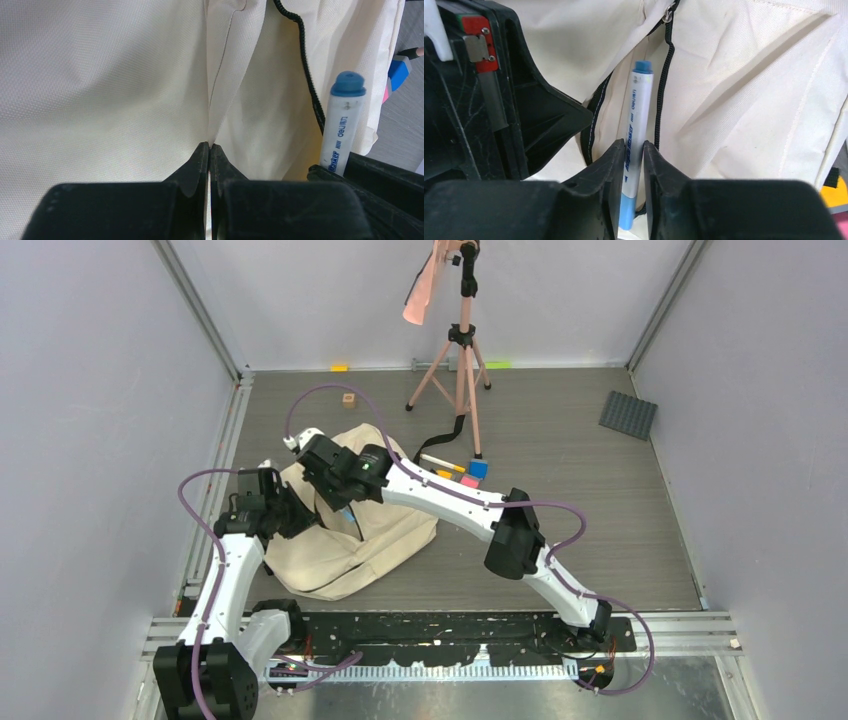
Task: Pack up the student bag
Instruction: Place the stationery in the student bag, then pick up the stationery from the center of the board, then place the stationery in the student bag.
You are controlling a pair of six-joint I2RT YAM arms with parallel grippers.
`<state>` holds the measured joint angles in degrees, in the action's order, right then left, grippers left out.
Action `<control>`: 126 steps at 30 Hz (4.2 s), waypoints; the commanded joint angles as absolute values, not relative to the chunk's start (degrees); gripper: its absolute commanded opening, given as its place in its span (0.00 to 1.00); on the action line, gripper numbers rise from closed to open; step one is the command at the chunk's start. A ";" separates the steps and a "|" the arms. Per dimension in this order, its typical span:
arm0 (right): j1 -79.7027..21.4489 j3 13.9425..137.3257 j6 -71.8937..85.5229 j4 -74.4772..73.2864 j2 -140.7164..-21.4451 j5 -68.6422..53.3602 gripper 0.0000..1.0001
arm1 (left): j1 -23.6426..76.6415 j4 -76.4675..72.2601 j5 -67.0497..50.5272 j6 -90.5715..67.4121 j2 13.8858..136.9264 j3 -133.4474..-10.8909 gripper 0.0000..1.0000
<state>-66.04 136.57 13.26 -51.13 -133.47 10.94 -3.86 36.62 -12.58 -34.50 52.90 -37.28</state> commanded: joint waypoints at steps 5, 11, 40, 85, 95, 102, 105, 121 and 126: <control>-66.14 139.88 11.52 -51.32 -133.15 12.51 0.40 | -3.80 35.59 -12.95 -34.69 51.87 -39.88 0.00; -66.17 140.59 11.93 -50.67 -131.64 12.47 0.43 | -3.86 35.95 -12.92 -34.46 51.88 -40.25 0.00; -37.01 84.59 33.14 -45.10 -100.12 24.17 0.69 | -3.91 38.14 -9.40 -35.18 49.71 -39.42 0.00; -33.19 85.33 39.27 -38.94 -108.79 19.06 0.01 | -4.02 37.62 -8.93 -34.94 51.63 -39.85 0.00; -37.51 85.52 30.39 -34.31 -97.90 17.25 0.01 | -3.99 35.96 -10.78 -36.26 51.17 -39.59 0.00; -48.49 93.40 23.05 -34.53 -97.99 17.63 0.01 | -4.00 36.33 -12.13 -35.33 51.43 -40.66 0.00; -51.93 98.00 20.54 -35.10 -100.64 14.44 0.00 | -4.00 36.46 -12.52 -35.07 51.06 -40.87 0.00; -65.25 126.83 12.43 -46.78 -120.15 3.58 0.01 | -3.97 35.54 -14.97 -36.65 49.79 -40.74 0.00; -67.01 136.00 9.48 -54.66 -128.50 3.09 0.01 | -4.04 35.68 -14.92 -36.96 49.41 -40.52 0.00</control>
<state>-65.67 127.81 13.58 -47.59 -124.27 4.34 -3.84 37.12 -13.76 -36.07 50.87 -38.35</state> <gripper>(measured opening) 0.329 0.010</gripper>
